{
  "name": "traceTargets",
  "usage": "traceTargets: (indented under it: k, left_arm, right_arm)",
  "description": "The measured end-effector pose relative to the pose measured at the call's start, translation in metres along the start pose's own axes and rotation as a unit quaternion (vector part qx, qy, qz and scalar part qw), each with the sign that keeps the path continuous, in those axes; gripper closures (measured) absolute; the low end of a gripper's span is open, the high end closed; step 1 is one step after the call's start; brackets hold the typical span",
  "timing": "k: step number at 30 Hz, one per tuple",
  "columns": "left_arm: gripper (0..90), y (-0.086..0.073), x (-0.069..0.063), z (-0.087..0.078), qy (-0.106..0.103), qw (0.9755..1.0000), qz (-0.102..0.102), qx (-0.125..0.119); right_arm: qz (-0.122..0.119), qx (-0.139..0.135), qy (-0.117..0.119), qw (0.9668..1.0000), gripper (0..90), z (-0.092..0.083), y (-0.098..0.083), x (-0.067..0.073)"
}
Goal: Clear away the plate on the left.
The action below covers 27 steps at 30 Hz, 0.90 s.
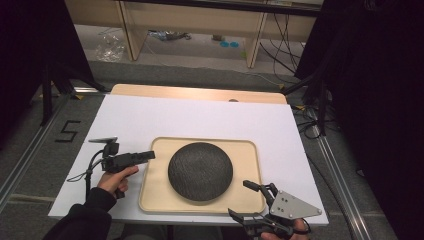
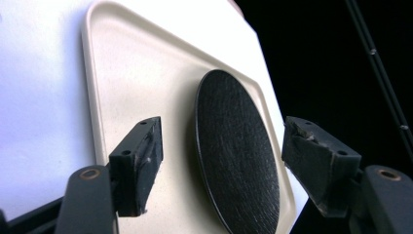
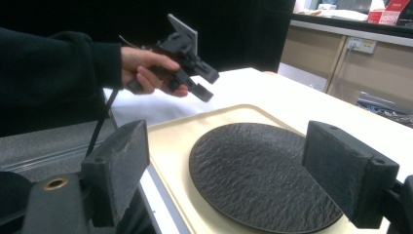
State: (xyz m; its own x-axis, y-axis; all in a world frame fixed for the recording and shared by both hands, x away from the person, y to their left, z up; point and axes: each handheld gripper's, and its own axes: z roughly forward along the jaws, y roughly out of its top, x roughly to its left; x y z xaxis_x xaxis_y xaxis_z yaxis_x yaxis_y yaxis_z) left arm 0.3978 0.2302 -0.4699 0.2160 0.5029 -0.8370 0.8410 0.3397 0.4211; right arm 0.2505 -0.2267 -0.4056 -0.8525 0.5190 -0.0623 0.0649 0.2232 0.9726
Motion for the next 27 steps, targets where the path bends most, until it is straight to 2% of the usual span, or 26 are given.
traceTargets:
  k: [2, 4, 5, 7, 9, 10, 11, 12, 13, 17, 18, 21, 24, 27]
  left_arm:
    - [29.8, 0.001, -0.002, -0.005, -0.003, 0.9999, 0.009, -0.009]
    - [28.0, 0.001, -0.003, -0.011, -0.012, 0.9995, 0.026, -0.010]
    - [26.2, 0.002, -0.004, -0.013, -0.020, 0.9985, 0.047, -0.017]
    - [24.9, 0.001, -0.005, -0.016, -0.023, 0.9981, 0.054, -0.018]
    - [24.8, 0.001, -0.008, -0.023, -0.023, 0.9968, 0.074, -0.021]
    - [24.7, 0.001, -0.008, -0.023, -0.023, 0.9968, 0.074, -0.021]
    - [24.4, 0.000, -0.010, -0.028, -0.025, 0.9951, 0.092, -0.024]
    - [24.3, 0.000, -0.010, -0.028, -0.025, 0.9951, 0.092, -0.024]
    - [24.2, 0.000, -0.011, -0.033, -0.027, 0.9941, 0.101, -0.028]
    - [23.9, -0.001, -0.014, -0.040, -0.028, 0.9917, 0.121, -0.034]
    - [23.8, -0.001, -0.014, -0.040, -0.028, 0.9917, 0.121, -0.034]
    - [23.5, -0.004, -0.017, -0.046, -0.030, 0.9889, 0.141, -0.036]
    - [22.9, -0.006, -0.020, -0.049, -0.023, 0.9876, 0.151, -0.035]
    - [22.6, -0.008, -0.020, -0.052, -0.021, 0.9849, 0.169, -0.034]
  right_arm:
    - [0.000, -0.001, 0.001, 1.0000, 18.4, 0.000, 0.001, -0.001]
    - [0.001, 0.002, 0.001, 1.0000, 18.4, 0.000, 0.000, 0.000]
    - [0.001, -0.002, 0.001, 1.0000, 18.3, 0.001, 0.000, 0.000]
    - [0.002, -0.001, -0.003, 1.0000, 18.3, 0.000, 0.000, 0.000]
    - [0.000, -0.001, 0.000, 1.0000, 18.3, 0.001, 0.000, 0.000]
    - [0.000, -0.001, 0.000, 1.0000, 18.3, 0.001, 0.000, 0.000]
    - [-0.001, -0.002, 0.000, 1.0000, 18.3, 0.000, 0.000, 0.000]
    - [-0.001, -0.002, 0.000, 1.0000, 18.3, 0.000, 0.000, 0.000]
    - [0.002, 0.006, 0.003, 1.0000, 18.3, 0.000, 0.000, -0.001]
    - [0.001, 0.001, 0.002, 1.0000, 18.3, -0.001, 0.001, 0.000]
    - [0.001, 0.001, 0.002, 1.0000, 18.3, -0.001, 0.001, 0.000]
    - [0.000, 0.000, -0.001, 1.0000, 18.3, 0.000, 0.000, 0.000]
    - [0.001, -0.001, -0.002, 1.0000, 18.3, 0.000, 0.000, 0.000]
    - [0.001, 0.002, 0.002, 1.0000, 18.3, -0.001, 0.001, -0.001]
